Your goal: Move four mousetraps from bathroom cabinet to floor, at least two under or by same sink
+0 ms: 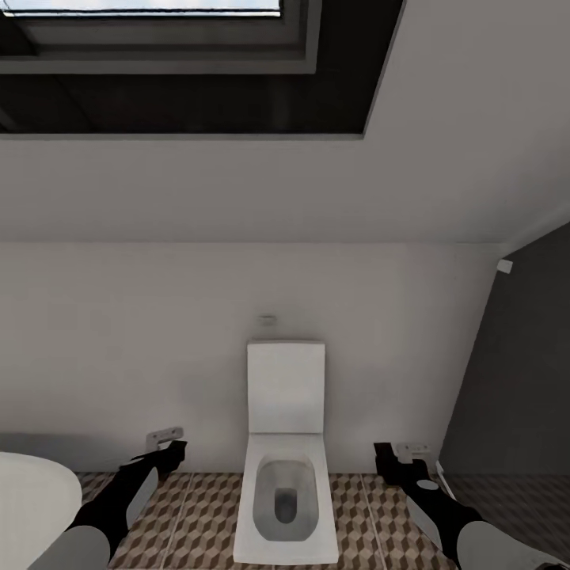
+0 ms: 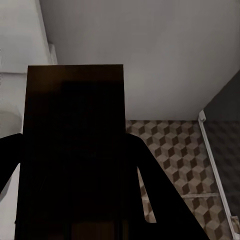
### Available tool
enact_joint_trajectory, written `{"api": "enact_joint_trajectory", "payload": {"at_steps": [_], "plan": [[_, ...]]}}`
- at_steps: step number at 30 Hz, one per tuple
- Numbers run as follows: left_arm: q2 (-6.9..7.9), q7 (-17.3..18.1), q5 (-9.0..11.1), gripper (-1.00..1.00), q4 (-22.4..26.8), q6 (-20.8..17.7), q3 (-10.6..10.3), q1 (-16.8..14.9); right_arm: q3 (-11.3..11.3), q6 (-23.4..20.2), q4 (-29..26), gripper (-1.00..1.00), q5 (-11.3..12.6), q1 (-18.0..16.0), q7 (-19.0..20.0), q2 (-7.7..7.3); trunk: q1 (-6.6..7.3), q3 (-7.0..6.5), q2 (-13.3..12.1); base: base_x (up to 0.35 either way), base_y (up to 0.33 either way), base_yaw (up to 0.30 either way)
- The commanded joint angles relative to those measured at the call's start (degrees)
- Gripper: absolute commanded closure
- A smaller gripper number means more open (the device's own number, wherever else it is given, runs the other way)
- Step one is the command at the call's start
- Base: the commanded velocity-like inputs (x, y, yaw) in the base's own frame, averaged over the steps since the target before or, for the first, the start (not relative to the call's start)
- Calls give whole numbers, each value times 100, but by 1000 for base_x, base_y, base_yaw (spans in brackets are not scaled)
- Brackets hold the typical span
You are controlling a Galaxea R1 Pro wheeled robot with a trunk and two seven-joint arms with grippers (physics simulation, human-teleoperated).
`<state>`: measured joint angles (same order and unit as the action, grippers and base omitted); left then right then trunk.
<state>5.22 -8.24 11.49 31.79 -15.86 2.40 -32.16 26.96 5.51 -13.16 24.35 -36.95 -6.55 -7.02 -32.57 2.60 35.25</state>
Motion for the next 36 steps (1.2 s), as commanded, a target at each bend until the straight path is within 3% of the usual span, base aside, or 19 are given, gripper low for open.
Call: {"api": "enact_joint_trajectory", "payload": {"at_steps": [1,29,36], "plan": [[-13,-29,65,100,12,-36,-5,-4,44,18,1,100,71,-5,-13,-6,-2,11,10,0,0,0],[-110,16,69,100,14,-48,-82,-1,55,38,9,100,36,3,-19,-1,-2,11,10,0,0,0],[-234,-10,52,100,12,-35,-82,-1,49,38,12,100,58,4,-54,-8,-2,11,10,0,0,0]]}}
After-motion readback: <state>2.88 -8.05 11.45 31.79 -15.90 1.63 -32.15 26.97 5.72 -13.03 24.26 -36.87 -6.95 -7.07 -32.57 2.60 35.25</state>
